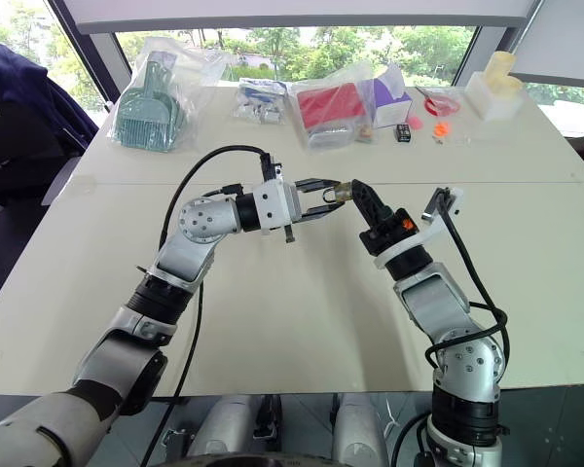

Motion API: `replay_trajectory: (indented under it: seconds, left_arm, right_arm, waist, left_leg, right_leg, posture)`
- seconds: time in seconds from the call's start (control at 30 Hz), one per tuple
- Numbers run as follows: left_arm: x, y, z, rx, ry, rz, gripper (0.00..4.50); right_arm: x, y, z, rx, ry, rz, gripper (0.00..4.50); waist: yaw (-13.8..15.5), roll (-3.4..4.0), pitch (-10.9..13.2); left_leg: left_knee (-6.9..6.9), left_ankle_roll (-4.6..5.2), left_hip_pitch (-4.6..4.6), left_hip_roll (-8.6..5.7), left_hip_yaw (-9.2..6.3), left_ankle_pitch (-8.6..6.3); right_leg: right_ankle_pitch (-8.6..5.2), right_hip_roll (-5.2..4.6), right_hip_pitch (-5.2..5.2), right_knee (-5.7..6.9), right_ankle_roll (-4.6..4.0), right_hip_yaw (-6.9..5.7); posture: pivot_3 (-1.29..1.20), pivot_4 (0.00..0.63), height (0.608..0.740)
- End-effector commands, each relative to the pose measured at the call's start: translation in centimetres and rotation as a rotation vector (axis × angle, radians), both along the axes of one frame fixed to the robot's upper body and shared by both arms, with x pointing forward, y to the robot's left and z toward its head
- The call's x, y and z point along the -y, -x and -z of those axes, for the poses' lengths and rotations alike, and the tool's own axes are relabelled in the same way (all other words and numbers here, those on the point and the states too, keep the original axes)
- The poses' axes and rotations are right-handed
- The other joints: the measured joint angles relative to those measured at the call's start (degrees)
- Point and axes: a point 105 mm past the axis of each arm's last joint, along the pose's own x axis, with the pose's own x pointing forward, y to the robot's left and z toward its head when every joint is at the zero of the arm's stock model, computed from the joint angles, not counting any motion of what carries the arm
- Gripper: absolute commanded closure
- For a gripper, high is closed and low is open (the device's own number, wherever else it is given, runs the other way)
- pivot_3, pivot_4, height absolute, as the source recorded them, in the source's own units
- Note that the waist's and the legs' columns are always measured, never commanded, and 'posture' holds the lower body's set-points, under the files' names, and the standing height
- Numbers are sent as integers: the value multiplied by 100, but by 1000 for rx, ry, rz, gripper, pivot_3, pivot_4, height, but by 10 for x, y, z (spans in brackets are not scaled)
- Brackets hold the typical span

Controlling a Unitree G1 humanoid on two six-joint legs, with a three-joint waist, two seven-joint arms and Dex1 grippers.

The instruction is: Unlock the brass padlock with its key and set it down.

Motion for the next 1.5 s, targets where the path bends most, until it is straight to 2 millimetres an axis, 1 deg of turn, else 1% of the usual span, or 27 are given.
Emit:
replay_trajectory:
  seconds: [0.03, 0.1, 0.17, 0.23, 0.3, 0.33, 0.37, 0.4, 0.43, 0.47, 0.53, 0.57, 0.67, 0.73, 0.8, 0.9, 1.1, 1.27, 1.37, 1.43, 1.5]
  left_arm:
    - [4, 11, -43, 315, 98, -17, 3720]
    - [5, 13, -47, 484, 79, -52, 3720]
    - [7, 14, -43, 603, 45, -74, 3720]
    - [7, 14, -36, 646, 32, -78, 3720]
    - [7, 14, -34, 668, 43, -83, 3720]
    - [7, 13, -33, 649, 52, -82, 3720]
    - [8, 11, -32, 586, 71, -74, 3720]
    - [9, 10, -29, 508, 86, -56, 3720]
    - [10, 7, -23, 391, 80, -31, 3720]
    - [10, 5, -19, 304, 76, -8, 3720]
    - [8, 2, -17, 190, 66, 20, 3720]
    - [7, 0, -18, 151, 62, 32, 3720]
    - [3, -1, -19, 70, 22, 79, 3720]
    - [3, -1, -19, 51, 2, 98, 3720]
    - [3, 0, -21, 28, 9, 111, 3720]
    - [4, 4, -25, 33, 13, 131, 3720]
    - [7, 13, -29, 32, 23, 159, 3720]
    - [8, 17, -30, 30, 25, 170, 3720]
    - [9, 20, -29, 39, 14, 178, 3720]
    - [9, 20, -28, 44, 6, 179, 3720]
    - [9, 20, -27, 43, 6, 180, 3720]
  right_arm:
    - [9, -9, 12, -82, -26, 78, 4493]
    - [10, -13, 14, -116, -78, 105, 4493]
    - [10, -14, 12, -124, -141, 105, 4493]
    - [10, -15, 8, -122, -166, 97, 4493]
    - [11, -15, 6, -125, -183, 96, 4493]
    - [11, -16, 5, -123, -187, 95, 4493]
    - [10, -14, 0, -96, -160, 84, 4493]
    - [9, -12, -5, -61, -123, 73, 4493]
    - [8, -8, -10, -20, -75, 57, 4493]
    - [6, -4, -15, 21, -37, 33, 4239]
    - [7, 3, -20, 75, 27, 0, 3607]
    - [10, 4, -21, 92, 71, -6, 3156]
    - [28, 10, -20, 121, 195, -35, 1632]
    - [36, 14, -21, 132, 242, -57, 1632]
    - [38, 17, -22, 142, 271, -86, 1632]
    - [34, 23, -23, 157, 296, -147, 1632]
    - [23, 22, -21, 153, 287, -193, 1632]
    - [19, 22, -21, 156, 273, -203, 1632]
    - [20, 21, -20, 155, 263, -198, 2406]
    - [20, 21, -19, 155, 258, -198, 3316]
    - [17, 22, -16, 152, 253, -213, 4356]
  waist:
    - [2, 0, 0]
    - [4, 0, 0]
    - [0, 3, -1]
    - [3, 4, -1]
    - [3, 4, -1]
    - [3, 5, 0]
    - [2, 5, 0]
    - [5, 6, 0]
    - [4, 6, 0]
    - [3, 7, 1]
    - [-5, 7, 1]
    - [-12, 10, 2]
    - [-12, 15, 5]
    - [-3, 15, 5]
    - [-1, 15, 5]
    - [6, 14, 6]
    - [9, 14, 6]
    - [9, 14, 6]
    - [10, 14, 6]
    - [7, 14, 6]
    - [10, 14, 6]
  left_leg:
    - [0, 0, 0, 0, 0, 0]
    - [0, 0, 0, 0, 0, 0]
    - [-1, 0, 0, 0, 1, 0]
    - [-5, 0, 0, 0, 1, 0]
    - [-7, -1, 0, 1, 1, 0]
    - [-7, 0, -1, 1, 1, 0]
    - [-7, -1, -1, 1, 2, 0]
    - [-7, -1, -2, 1, 3, 0]
    - [-7, -2, -2, 1, 4, 1]
    - [-7, -2, -2, 1, 3, 1]
    - [-6, -2, -2, 1, 5, 1]
    - [-7, -2, -2, 2, 6, 1]
    - [-6, -2, -2, 3, 7, 1]
    - [-6, -1, -1, 3, 8, 0]
    - [-5, 0, 0, 4, 7, 0]
    - [-4, 0, 0, 4, 6, 0]
    - [-1, 0, -1, 4, 4, 0]
    - [0, 1, -1, 3, 4, 0]
    - [0, 1, -1, 3, 4, 0]
    - [0, 1, -1, 3, 4, 0]
    - [0, 1, -1, 3, 4, 0]
  right_leg:
    - [0, 0, 0, 0, 0, 0]
    - [1, 0, 0, 0, 1, 0]
    - [2, 0, -1, 0, 3, 0]
    - [2, 0, -2, 1, 3, 0]
    - [2, -1, -1, 0, 4, 0]
    - [2, -1, -2, 0, 3, 0]
    - [2, -2, -2, 0, 4, 0]
    - [2, -2, -3, 0, 4, 0]
    - [2, -3, -4, 0, 2, 0]
    - [1, -4, -4, -1, 2, 0]
    - [-5, -6, -6, -2, -9, 0]
    - [-8, -6, -6, -2, -13, 0]
    - [-8, -4, -7, 0, -13, 0]
    - [-8, -3, -7, 0, -13, 0]
    - [-3, -2, -4, 0, -4, 0]
    - [0, -3, -4, -1, 1, 0]
    - [0, -4, -2, -1, 1, 0]
    - [0, -4, -1, -1, 1, 0]
    - [0, -4, -1, -1, 1, 0]
    - [0, -3, -1, -1, 1, 0]
    - [0, -3, -1, -1, 1, 0]
  posture:
    - [0, 150, 735]
    - [0, 150, 735]
    - [0, 150, 735]
    - [0, 150, 735]
    - [0, 150, 735]
    - [0, 150, 735]
    - [0, 150, 735]
    - [0, 150, 735]
    - [0, 150, 735]
    - [0, 150, 735]
    - [0, 150, 735]
    - [0, 150, 735]
    - [0, 150, 735]
    - [0, 150, 735]
    - [0, 150, 735]
    - [0, 150, 735]
    - [0, 150, 735]
    - [0, 150, 735]
    - [0, 150, 735]
    - [0, 150, 735]
    - [0, 150, 735]
